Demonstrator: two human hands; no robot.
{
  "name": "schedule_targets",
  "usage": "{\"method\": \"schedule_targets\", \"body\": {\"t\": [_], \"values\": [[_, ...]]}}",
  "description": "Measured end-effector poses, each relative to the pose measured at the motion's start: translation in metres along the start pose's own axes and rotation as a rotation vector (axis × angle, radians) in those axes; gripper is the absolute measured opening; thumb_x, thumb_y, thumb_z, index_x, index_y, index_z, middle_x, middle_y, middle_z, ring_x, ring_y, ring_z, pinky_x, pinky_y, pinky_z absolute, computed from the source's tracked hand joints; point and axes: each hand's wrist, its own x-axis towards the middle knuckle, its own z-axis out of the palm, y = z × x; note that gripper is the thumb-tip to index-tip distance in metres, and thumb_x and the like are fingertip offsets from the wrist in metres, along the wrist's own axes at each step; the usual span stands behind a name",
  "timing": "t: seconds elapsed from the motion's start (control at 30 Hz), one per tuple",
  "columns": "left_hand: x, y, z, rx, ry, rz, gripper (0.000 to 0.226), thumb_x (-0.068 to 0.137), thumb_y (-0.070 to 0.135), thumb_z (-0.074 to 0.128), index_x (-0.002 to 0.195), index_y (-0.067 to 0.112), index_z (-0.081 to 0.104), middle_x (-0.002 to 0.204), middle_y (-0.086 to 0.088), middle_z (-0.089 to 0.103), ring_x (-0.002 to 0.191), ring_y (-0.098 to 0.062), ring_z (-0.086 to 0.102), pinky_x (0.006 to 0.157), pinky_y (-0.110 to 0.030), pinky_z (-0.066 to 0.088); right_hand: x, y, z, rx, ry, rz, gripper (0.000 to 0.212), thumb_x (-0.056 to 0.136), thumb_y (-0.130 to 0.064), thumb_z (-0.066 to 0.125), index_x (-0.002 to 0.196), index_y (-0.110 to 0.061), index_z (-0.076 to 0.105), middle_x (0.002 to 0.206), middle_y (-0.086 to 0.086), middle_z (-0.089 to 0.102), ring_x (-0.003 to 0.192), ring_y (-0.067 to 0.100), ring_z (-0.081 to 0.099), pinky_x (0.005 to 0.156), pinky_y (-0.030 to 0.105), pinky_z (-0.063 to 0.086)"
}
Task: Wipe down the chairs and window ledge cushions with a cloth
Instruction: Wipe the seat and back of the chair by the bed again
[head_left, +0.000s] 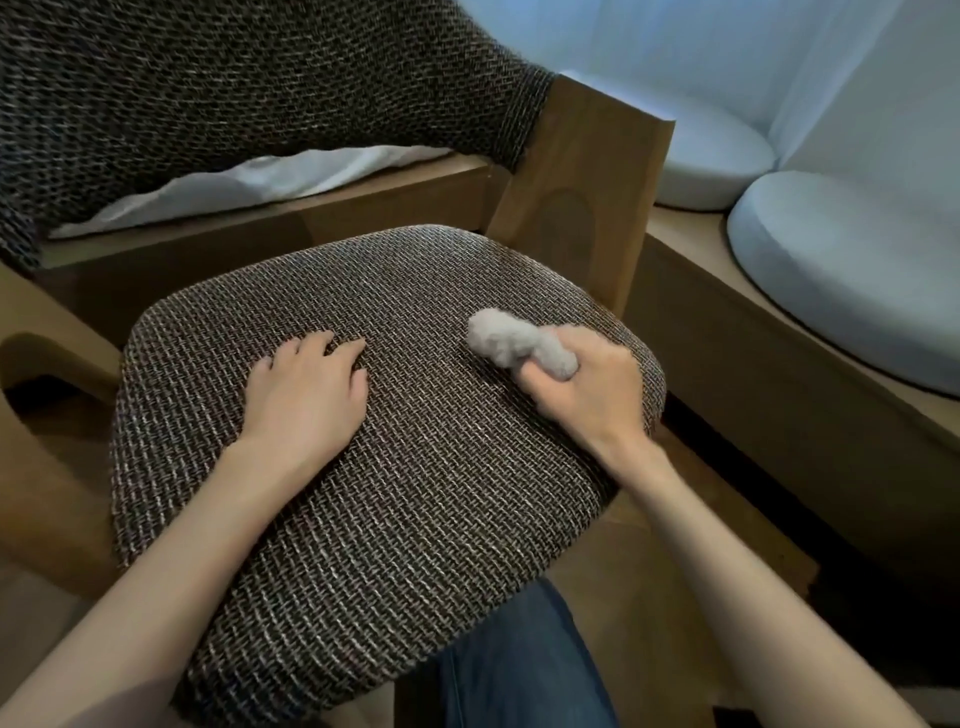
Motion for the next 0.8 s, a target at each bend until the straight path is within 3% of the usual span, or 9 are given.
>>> {"method": "schedule_targets", "body": {"t": [0.1, 0.2, 0.33, 0.43, 0.5, 0.6, 0.8], "values": [[0.001, 0.002, 0.000, 0.017, 0.000, -0.006, 0.047, 0.100, 0.036, 0.034, 0.145, 0.026, 0.036, 0.151, -0.007, 0.035, 0.136, -0.029, 0.034, 0.109, -0.049, 0.030, -0.041, -0.037, 0.009, 0.082, -0.076, -0.140, 0.020, 0.077, -0.037, 0.065, 0.087, -0.023, 0.074, 0.079, -0.010, 0.070, 0.068, 0.006, 0.061, 0.056, 0.031, 0.051], [0.003, 0.004, -0.001, 0.004, -0.009, -0.005, 0.046, 0.099, 0.036, 0.035, 0.144, 0.026, 0.038, 0.150, -0.007, 0.036, 0.135, -0.030, 0.037, 0.107, -0.049, 0.034, -0.050, -0.041, 0.011, 0.087, -0.105, -0.189, 0.029, 0.076, -0.042, 0.060, 0.094, -0.024, 0.074, 0.085, -0.010, 0.069, 0.074, 0.007, 0.062, 0.059, 0.030, 0.051], [-0.002, 0.008, 0.000, -0.021, -0.007, 0.051, 0.046, 0.099, 0.036, 0.035, 0.143, 0.025, 0.040, 0.149, -0.007, 0.038, 0.133, -0.029, 0.039, 0.104, -0.048, 0.037, -0.003, 0.010, -0.010, -0.093, 0.063, -0.001, 0.018, 0.079, -0.036, 0.067, 0.085, -0.021, 0.073, 0.082, -0.002, 0.069, 0.074, 0.017, 0.064, 0.061, 0.031, 0.050], [-0.007, 0.008, 0.000, -0.037, 0.013, 0.080, 0.045, 0.099, 0.035, 0.036, 0.143, 0.024, 0.041, 0.148, -0.008, 0.039, 0.132, -0.029, 0.040, 0.105, -0.049, 0.036, 0.015, 0.033, -0.019, -0.092, 0.168, 0.136, 0.017, 0.079, -0.033, 0.067, 0.085, -0.018, 0.072, 0.083, 0.001, 0.069, 0.075, 0.020, 0.063, 0.061, 0.028, 0.044], [-0.009, 0.006, 0.000, -0.040, 0.022, 0.088, 0.045, 0.099, 0.035, 0.035, 0.143, 0.025, 0.041, 0.147, -0.007, 0.040, 0.133, -0.028, 0.040, 0.105, -0.047, 0.037, 0.002, 0.025, -0.018, -0.068, 0.191, 0.147, 0.014, 0.078, -0.030, 0.069, 0.085, -0.019, 0.073, 0.083, -0.002, 0.070, 0.074, 0.018, 0.063, 0.062, 0.030, 0.048], [-0.011, 0.001, 0.000, -0.047, 0.022, 0.082, 0.044, 0.099, 0.037, 0.036, 0.142, 0.027, 0.042, 0.147, -0.004, 0.041, 0.133, -0.025, 0.040, 0.105, -0.045, 0.037, -0.039, -0.009, -0.009, 0.017, 0.149, 0.050, 0.013, 0.073, -0.025, 0.073, 0.085, -0.019, 0.074, 0.080, -0.005, 0.070, 0.071, 0.015, 0.063, 0.060, 0.036, 0.052], [-0.014, -0.021, -0.012, -0.023, 0.011, 0.008, 0.043, 0.097, 0.037, 0.041, 0.139, 0.027, 0.047, 0.145, -0.004, 0.043, 0.129, -0.028, 0.043, 0.101, -0.046, 0.040, -0.084, -0.075, 0.013, 0.128, -0.058, -0.296, 0.030, 0.073, -0.038, 0.062, 0.093, -0.018, 0.074, 0.087, -0.005, 0.071, 0.075, 0.012, 0.065, 0.058, 0.031, 0.052]]}}
